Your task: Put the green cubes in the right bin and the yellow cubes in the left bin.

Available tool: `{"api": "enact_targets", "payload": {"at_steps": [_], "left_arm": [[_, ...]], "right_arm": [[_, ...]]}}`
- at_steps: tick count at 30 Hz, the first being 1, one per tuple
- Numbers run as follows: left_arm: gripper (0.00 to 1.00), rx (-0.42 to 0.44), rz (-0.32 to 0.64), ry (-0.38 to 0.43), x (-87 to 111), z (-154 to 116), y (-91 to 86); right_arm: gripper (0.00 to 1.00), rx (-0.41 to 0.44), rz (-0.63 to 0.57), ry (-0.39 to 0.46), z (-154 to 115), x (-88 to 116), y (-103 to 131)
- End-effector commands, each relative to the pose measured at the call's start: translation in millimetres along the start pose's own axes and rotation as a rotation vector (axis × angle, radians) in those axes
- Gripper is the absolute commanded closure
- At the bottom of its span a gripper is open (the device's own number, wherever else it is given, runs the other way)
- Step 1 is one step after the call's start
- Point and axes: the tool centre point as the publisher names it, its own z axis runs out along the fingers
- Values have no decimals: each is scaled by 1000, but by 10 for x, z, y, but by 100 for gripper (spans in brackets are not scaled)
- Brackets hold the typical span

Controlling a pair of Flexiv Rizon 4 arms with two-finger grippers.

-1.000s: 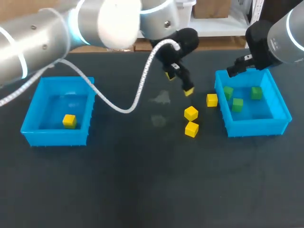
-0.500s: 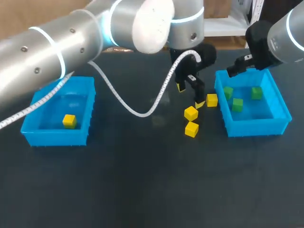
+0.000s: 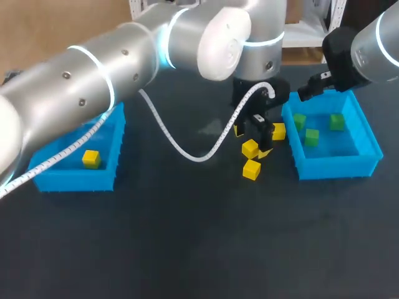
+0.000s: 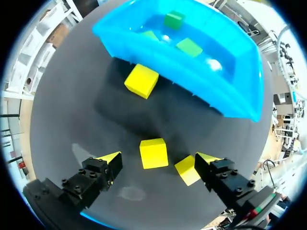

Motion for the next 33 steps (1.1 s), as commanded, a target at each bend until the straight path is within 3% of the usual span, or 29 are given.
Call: {"api": "enact_targets", "payload": {"at_steps": [1,7,8,9,10,21,33], "left_arm": [[0,-1,-1,62,-16,43,-4],[0,4,-16,87,39,154,-51],[55,-5,-26,88,44,164,-50],[93,-6,-27,86,47,172,-47],[100,2,-32,91,54,174,-49],[100,1,-46,92,124,158,10],[100,-25,-112,45,222,3,285]], "right_arm": [[0,7,2,-9,-6,26,11],[0,7,2,-9,-6,26,11],[0,7,2,-9,-6,26,11],[0,7,2,-9,-6,26,11],[0,7,2,-9,-6,26,11],[0,7,2,-9,-6,26,11],[0,7,2,-9,-6,26,11]]}}
